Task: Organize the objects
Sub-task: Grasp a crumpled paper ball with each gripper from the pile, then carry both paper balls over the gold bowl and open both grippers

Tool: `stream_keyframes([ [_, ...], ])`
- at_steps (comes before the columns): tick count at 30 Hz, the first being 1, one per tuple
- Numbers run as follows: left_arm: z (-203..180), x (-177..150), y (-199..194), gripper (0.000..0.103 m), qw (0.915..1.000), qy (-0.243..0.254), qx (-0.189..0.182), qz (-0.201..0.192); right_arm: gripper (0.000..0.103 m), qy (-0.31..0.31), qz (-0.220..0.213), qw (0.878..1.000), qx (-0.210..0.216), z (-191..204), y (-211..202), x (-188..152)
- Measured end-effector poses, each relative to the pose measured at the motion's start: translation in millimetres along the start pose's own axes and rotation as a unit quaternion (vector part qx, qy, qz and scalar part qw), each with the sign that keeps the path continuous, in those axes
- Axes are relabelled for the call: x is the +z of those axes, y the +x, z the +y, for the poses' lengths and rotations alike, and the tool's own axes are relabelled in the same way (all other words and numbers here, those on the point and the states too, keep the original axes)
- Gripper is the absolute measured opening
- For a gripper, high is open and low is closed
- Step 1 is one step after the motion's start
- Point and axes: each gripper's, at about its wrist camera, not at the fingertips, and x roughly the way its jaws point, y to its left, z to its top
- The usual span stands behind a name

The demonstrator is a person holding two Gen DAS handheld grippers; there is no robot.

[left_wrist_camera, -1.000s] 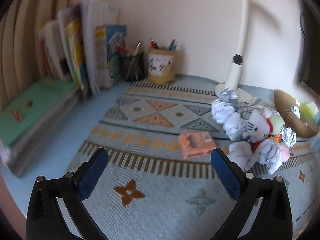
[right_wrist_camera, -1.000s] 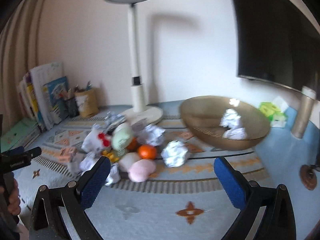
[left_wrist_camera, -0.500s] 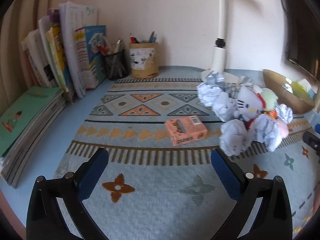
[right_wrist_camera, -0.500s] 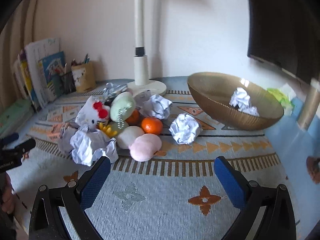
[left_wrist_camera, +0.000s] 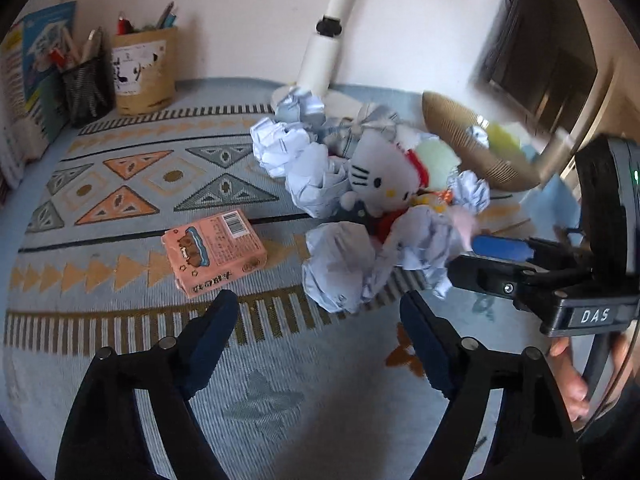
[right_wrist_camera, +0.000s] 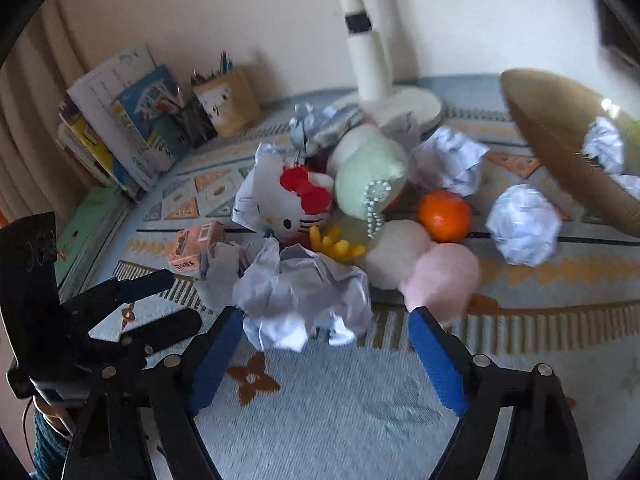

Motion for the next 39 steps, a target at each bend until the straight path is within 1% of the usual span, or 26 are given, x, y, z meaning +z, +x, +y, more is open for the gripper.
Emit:
stream_keyframes([
  [2,2,8,9,0.082,1.0000,-0.003,-0.008,0.004,0.085,0.016,0.008,0.999,0.026,0,8,8],
  [3,2,11,14,0.081,0.9998,-0.005,-0.017,0.010,0.085,0.026,0.011,0.999,0.029,-1,12,10],
  [4,1,14,19,0.080,0.9995,-0.006,-0.027,0.014,0.085,0.034,0.017,0.999,0.025,-2,18,13],
  [5,-1,16,23,0.075,0.9995,-0.003,-0.026,0.020,0.083,0.040,0.024,0.999,0.026,-4,23,14],
  [7,-7,18,34,0.064,0.9991,0.009,-0.019,0.037,0.067,0.052,0.030,0.997,0.044,-11,26,12],
  [8,-11,18,36,0.060,0.9989,0.013,-0.017,0.042,0.057,0.056,0.034,0.996,0.057,-13,27,10],
  [9,-14,18,36,0.048,0.9991,0.020,-0.011,0.036,0.056,0.059,0.035,0.996,0.065,-16,27,7],
  [12,-20,18,28,0.046,0.9994,0.016,-0.018,0.025,0.054,0.060,0.019,0.995,0.081,-20,13,3],
  [14,-24,14,12,0.046,0.9998,0.008,-0.016,0.005,0.054,0.051,-0.002,0.994,0.094,-21,-11,-5],
  [16,-25,6,-10,0.046,0.9998,0.001,-0.005,-0.021,0.054,0.042,-0.030,0.995,0.086,-28,-42,-17],
  [17,-26,2,-16,0.046,0.9995,-0.002,0.002,-0.031,0.055,0.039,-0.043,0.996,0.071,-32,-55,-23],
  [19,-26,-7,-31,0.046,0.9978,-0.016,0.019,-0.062,0.056,0.030,-0.064,0.997,0.018,-46,-76,-36],
  [20,-26,-9,-32,0.046,0.9971,-0.023,0.023,-0.070,0.056,0.023,-0.067,0.997,-0.006,-51,-81,-42],
  [21,-26,-12,-33,0.046,0.9960,-0.031,0.030,-0.079,0.056,0.009,-0.071,0.996,-0.051,-56,-84,-47],
  [22,-27,-15,-31,0.046,0.9946,-0.038,0.046,-0.085,0.056,-0.003,-0.071,0.994,-0.082,-57,-84,-50],
  [23,-27,-15,-29,0.046,0.9937,-0.040,0.057,-0.088,0.057,-0.014,-0.070,0.992,-0.103,-60,-84,-54],
  [24,-30,-17,-25,0.046,0.9925,-0.040,0.072,-0.090,0.057,-0.024,-0.066,0.991,-0.112,-62,-82,-58],
  [25,-30,-19,-20,0.046,0.9917,-0.038,0.086,-0.088,0.059,-0.026,-0.063,0.991,-0.112,-67,-81,-60],
  [26,-27,-18,-18,0.046,0.9923,-0.035,0.085,-0.084,0.064,-0.025,-0.060,0.992,-0.112,-71,-80,-63],
  [27,-26,-17,-19,0.046,0.9927,-0.033,0.075,-0.089,0.070,-0.022,-0.058,0.992,-0.110,-71,-79,-66],
  [28,-23,-18,-24,0.046,0.9922,-0.038,0.066,-0.099,0.072,-0.022,-0.058,0.993,-0.104,-73,-79,-69],
  [32,-13,-18,-20,0.046,0.9923,-0.070,0.056,-0.086,0.088,-0.008,-0.068,0.994,-0.089,-75,-84,-78],
  [33,-17,-19,-20,0.046,0.9920,-0.069,0.060,-0.087,0.089,0.002,-0.071,0.994,-0.083,-79,-87,-80],
  [35,-23,-19,-19,0.046,0.9928,-0.050,0.067,-0.086,0.089,0.016,-0.069,0.995,-0.072,-80,-86,-79],
  [37,-33,-20,-17,0.047,0.9927,-0.031,0.081,-0.084,0.089,0.023,-0.062,0.995,-0.072,-81,-85,-78],
  [39,-36,-20,-17,0.048,0.9928,-0.017,0.086,-0.082,0.089,0.032,-0.060,0.995,-0.073,-84,-83,-78],
])
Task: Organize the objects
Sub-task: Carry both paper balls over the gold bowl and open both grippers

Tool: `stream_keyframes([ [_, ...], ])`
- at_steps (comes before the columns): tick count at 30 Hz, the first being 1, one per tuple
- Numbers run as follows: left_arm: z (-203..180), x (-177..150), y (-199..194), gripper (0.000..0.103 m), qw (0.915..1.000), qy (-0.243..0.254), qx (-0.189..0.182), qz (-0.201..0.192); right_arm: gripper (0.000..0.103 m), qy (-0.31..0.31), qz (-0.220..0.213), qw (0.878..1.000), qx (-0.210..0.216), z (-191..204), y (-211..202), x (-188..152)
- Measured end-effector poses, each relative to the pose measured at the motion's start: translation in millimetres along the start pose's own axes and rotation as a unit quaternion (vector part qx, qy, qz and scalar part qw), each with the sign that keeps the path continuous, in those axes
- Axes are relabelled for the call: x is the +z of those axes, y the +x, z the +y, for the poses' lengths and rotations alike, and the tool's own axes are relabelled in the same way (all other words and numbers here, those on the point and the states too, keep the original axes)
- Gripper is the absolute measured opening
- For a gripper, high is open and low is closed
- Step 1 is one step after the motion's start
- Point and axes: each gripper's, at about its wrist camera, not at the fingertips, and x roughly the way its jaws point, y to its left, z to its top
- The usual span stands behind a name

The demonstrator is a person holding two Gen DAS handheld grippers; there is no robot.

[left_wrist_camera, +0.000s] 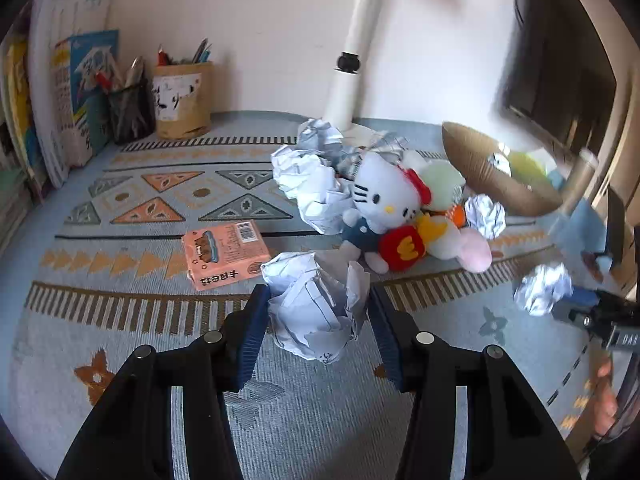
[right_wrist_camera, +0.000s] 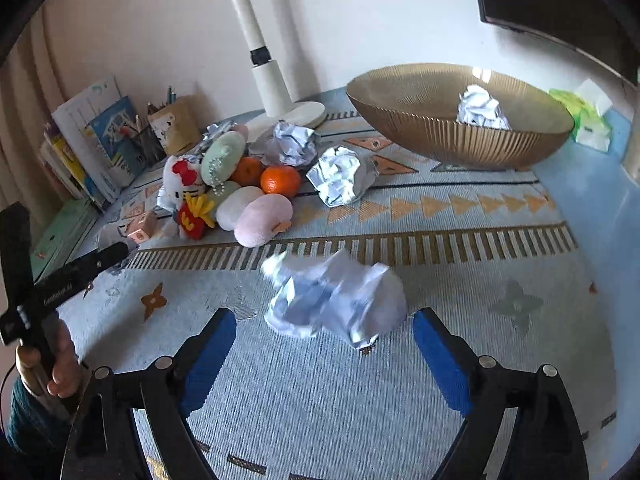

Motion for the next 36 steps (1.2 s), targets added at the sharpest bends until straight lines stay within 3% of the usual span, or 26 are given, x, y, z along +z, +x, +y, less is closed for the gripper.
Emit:
stream_keyframes([
  [11,4,1,2,0.049,0.9999,-0.008,-0.005,0.006,0.088,0.029,0.020,0.999,-0.036,1,30,13],
  [12,4,1,2,0.049,0.9999,-0.008,-0.005,0.007,0.072,0.028,0.023,0.998,-0.041,1,32,15],
  [14,2,0,2,0.049,1.0000,-0.004,-0.002,0.008,0.060,0.023,0.020,0.999,-0.043,2,32,16],
  [21,-8,5,2,0.048,0.9998,-0.004,0.006,0.017,0.057,0.045,-0.026,0.999,-0.018,-24,-1,17],
  [24,-35,24,-10,0.048,0.9999,-0.004,-0.007,-0.011,0.057,0.053,-0.062,0.996,-0.035,-46,-31,35],
  [28,-96,77,-10,0.048,0.9974,0.035,-0.045,-0.044,0.058,0.083,-0.115,0.989,-0.034,-80,-68,76],
  [32,-151,129,32,0.048,0.9932,0.022,-0.113,-0.021,0.059,0.127,-0.138,0.981,-0.045,-114,-79,118],
  [36,-189,156,98,0.048,0.9884,-0.020,-0.147,0.034,0.059,0.184,-0.104,0.976,-0.046,-152,-47,157],
])
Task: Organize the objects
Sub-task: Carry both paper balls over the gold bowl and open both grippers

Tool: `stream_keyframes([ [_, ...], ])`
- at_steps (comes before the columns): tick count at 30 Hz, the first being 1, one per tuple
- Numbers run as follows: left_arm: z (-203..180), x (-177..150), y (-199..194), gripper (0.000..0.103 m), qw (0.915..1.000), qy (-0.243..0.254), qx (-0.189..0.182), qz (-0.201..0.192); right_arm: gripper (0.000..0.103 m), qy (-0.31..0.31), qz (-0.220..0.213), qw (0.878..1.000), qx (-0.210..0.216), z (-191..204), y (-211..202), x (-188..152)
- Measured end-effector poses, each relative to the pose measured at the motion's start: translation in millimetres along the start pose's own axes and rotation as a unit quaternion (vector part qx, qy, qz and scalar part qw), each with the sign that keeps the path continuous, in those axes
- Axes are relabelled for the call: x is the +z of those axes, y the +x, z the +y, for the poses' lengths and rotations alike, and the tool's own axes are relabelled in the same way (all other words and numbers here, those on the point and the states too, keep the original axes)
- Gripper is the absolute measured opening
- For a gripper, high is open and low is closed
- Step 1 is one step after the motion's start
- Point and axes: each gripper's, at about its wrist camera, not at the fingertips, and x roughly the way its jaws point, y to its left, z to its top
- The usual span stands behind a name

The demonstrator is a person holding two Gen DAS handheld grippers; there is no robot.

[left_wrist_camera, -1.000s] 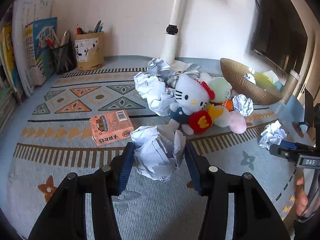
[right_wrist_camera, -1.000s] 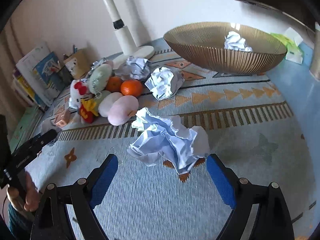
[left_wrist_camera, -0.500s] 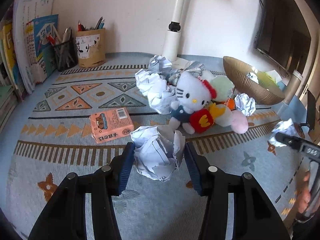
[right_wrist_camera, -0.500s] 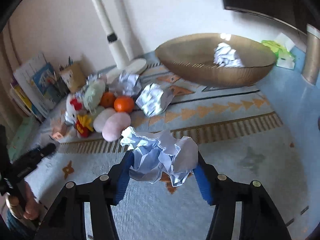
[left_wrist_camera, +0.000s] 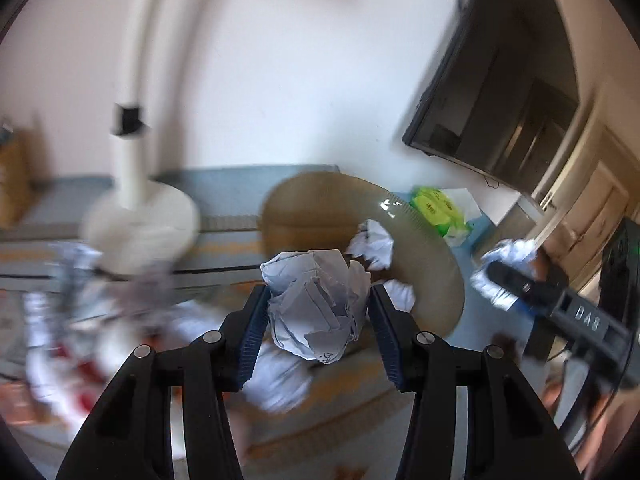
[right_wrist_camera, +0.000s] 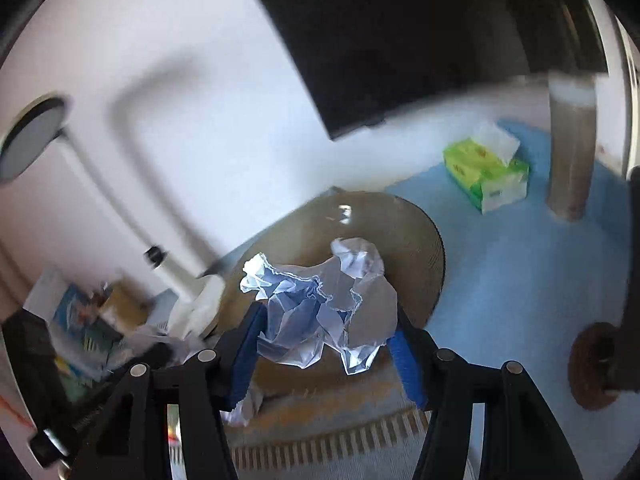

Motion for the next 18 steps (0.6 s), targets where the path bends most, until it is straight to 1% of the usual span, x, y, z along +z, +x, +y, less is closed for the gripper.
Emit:
stream_keyframes([
  [2,-8,6,23,0.048,1.0000,0.001,0.010,0.001,0.059,0.008,0.015,1.000,-0.017,-4,19,10],
  [4,-19,9,42,0.048,0.9995,0.020,0.024,-0.001,0.062,0.004,0.022,0.999,-0.028,-3,36,19],
  [5,-22,10,47,0.051,0.9993,0.027,0.026,0.001,0.067,0.000,0.024,0.999,-0.023,-1,44,22],
  [6,-27,11,54,0.059,0.9990,0.035,0.029,0.001,0.078,-0.005,0.028,1.000,-0.014,3,51,26],
  [7,-31,14,61,0.068,0.9984,0.044,0.035,0.006,0.083,-0.008,0.030,0.999,-0.008,3,57,29],
  [8,-32,17,64,0.084,0.9978,0.049,0.045,0.010,0.084,-0.010,0.031,0.999,-0.010,5,61,31],
  [9,-33,17,63,0.086,0.9971,0.053,0.055,0.002,0.084,-0.012,0.028,0.999,-0.014,6,63,33],
  [12,-26,16,47,0.086,0.9974,0.051,0.050,-0.009,0.084,-0.008,0.014,1.000,-0.012,-1,55,30],
  [14,-19,14,27,0.086,0.9977,0.046,0.045,-0.021,0.084,-0.011,0.011,1.000,-0.009,-6,47,24],
  [16,-9,8,-2,0.086,0.9974,0.039,0.044,-0.040,0.085,-0.013,0.006,1.000,-0.013,-7,34,13],
  [17,-3,4,-18,0.086,0.9972,0.034,0.045,-0.050,0.085,-0.014,0.002,1.000,-0.010,-6,26,7],
  [18,4,0,-34,0.086,0.9968,0.028,0.045,-0.059,0.085,-0.016,-0.002,1.000,0.002,-4,17,-1],
])
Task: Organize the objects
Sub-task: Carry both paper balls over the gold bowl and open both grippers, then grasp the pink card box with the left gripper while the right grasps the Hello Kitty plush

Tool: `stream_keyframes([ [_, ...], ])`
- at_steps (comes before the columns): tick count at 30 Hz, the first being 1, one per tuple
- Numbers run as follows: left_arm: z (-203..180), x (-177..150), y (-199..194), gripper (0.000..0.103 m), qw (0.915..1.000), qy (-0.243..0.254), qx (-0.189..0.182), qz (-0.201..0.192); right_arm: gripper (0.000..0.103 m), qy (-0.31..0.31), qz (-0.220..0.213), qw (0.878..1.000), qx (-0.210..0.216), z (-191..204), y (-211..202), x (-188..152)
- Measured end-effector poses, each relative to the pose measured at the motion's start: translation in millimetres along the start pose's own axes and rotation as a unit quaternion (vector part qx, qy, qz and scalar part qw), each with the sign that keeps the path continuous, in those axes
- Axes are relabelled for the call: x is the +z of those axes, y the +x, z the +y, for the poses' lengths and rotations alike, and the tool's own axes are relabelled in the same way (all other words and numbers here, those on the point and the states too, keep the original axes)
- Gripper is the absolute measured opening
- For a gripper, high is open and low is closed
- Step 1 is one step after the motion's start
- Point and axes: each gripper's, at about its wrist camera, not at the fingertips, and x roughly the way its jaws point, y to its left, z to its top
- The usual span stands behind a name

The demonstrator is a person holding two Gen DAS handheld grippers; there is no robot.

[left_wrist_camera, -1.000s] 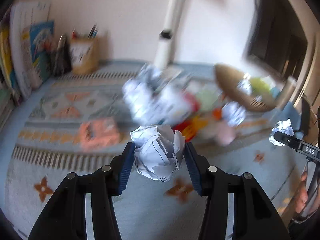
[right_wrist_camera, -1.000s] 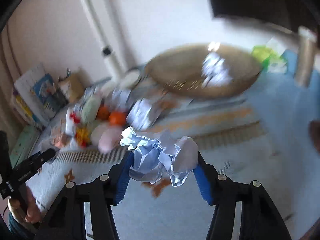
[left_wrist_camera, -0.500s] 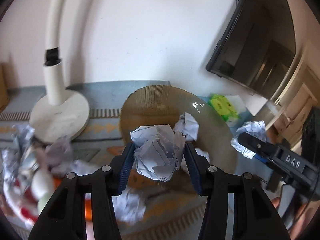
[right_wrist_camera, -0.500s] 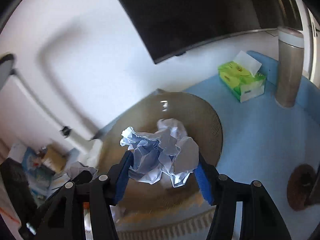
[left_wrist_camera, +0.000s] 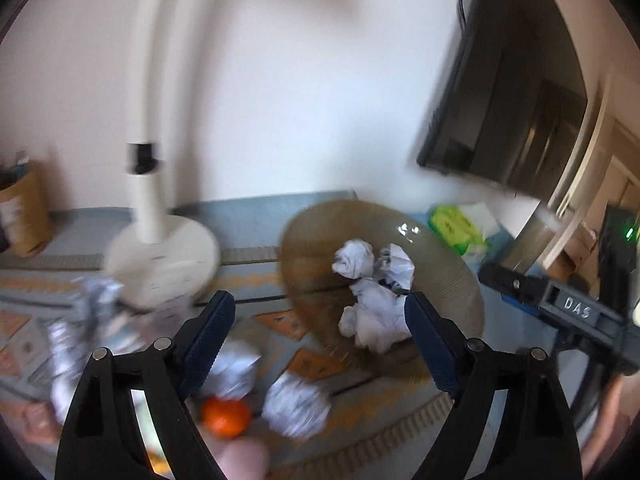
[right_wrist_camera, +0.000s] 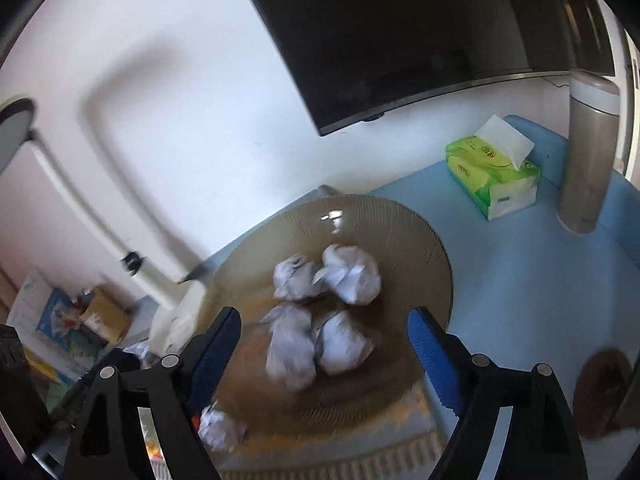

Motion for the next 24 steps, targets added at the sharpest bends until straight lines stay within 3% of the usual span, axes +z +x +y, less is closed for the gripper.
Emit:
stream_keyframes([
  [4,44,-23,-70,0.089,0.9981,-0.024,0.044,-0.037,0.094,-0.016,-0.003,0.999,0.027,21,-22,-25],
  [6,71,-38,-100,0.102,0.9942,-0.036,0.085,-0.055,0.094,-0.023,0.000,0.999,0.037,32,-27,-38],
  [9,122,-65,-135,0.103,0.9797,-0.067,0.171,-0.081,0.103,-0.021,0.013,0.998,0.051,50,-24,-73],
  [10,145,-76,-141,0.103,0.9683,-0.083,0.221,-0.080,0.103,-0.016,0.014,0.998,0.052,53,-21,-88],
  [12,181,-95,-144,0.102,0.9566,-0.108,0.263,-0.063,0.103,-0.013,0.019,0.999,0.035,60,-8,-121],
  [16,229,-133,-143,0.102,0.9507,-0.144,0.271,-0.043,0.103,-0.047,0.021,0.999,0.009,75,7,-157],
  [19,242,-152,-139,0.102,0.9499,-0.170,0.260,-0.032,0.103,-0.088,0.024,0.996,-0.009,91,13,-164],
  [21,243,-150,-141,0.102,0.9555,-0.170,0.236,-0.048,0.103,-0.102,0.035,0.994,-0.017,97,18,-166],
  [24,245,-151,-135,0.102,0.9587,-0.172,0.224,-0.033,0.103,-0.117,0.033,0.991,-0.048,103,21,-170],
])
